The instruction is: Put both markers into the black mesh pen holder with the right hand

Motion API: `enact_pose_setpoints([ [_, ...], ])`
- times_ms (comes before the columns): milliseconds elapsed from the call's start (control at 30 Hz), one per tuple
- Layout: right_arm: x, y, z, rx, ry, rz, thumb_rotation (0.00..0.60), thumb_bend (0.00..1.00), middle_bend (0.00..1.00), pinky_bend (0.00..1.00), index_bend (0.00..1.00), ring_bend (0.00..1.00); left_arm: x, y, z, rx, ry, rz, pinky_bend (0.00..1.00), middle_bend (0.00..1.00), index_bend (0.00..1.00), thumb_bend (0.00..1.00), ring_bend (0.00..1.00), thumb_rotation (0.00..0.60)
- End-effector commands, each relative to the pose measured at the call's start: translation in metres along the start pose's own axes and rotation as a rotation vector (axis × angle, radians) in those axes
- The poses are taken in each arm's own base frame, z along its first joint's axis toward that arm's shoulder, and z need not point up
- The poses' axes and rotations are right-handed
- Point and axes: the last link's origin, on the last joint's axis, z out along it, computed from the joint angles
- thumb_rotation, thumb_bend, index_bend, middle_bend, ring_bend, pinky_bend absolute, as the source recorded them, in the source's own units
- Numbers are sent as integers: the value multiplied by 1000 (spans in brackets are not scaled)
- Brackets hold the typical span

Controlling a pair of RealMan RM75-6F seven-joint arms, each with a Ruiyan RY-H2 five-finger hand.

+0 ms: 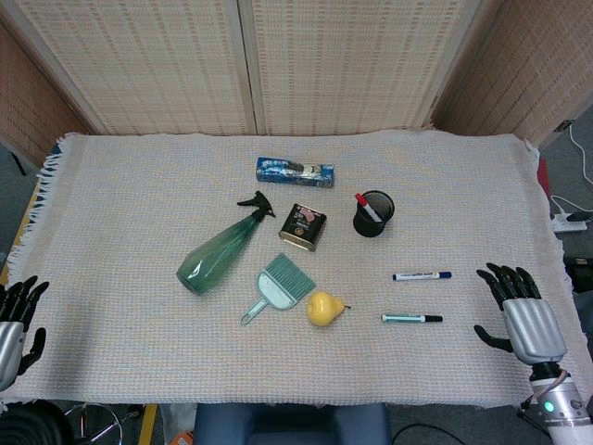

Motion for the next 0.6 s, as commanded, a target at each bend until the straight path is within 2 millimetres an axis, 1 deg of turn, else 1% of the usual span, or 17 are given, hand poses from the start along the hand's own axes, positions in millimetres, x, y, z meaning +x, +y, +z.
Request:
enact_pose_setpoints([
  [33, -1, 1, 0, -2, -2, -3, 600, 129, 57, 36, 145, 57, 1, 0, 0, 4, 1, 1, 100, 0, 101, 506, 0, 600],
  [433, -2, 0, 1, -1, -10, -8, 600, 129, 57, 36, 145, 57, 2, -1, -1, 14, -13, 1, 100, 0, 101, 507, 0, 600],
  [600, -6, -2, 2, 6, -17, -15, 600, 129, 57, 36, 166, 61, 3, 0, -1, 17, -13, 0, 101, 0, 101, 506, 0, 600],
])
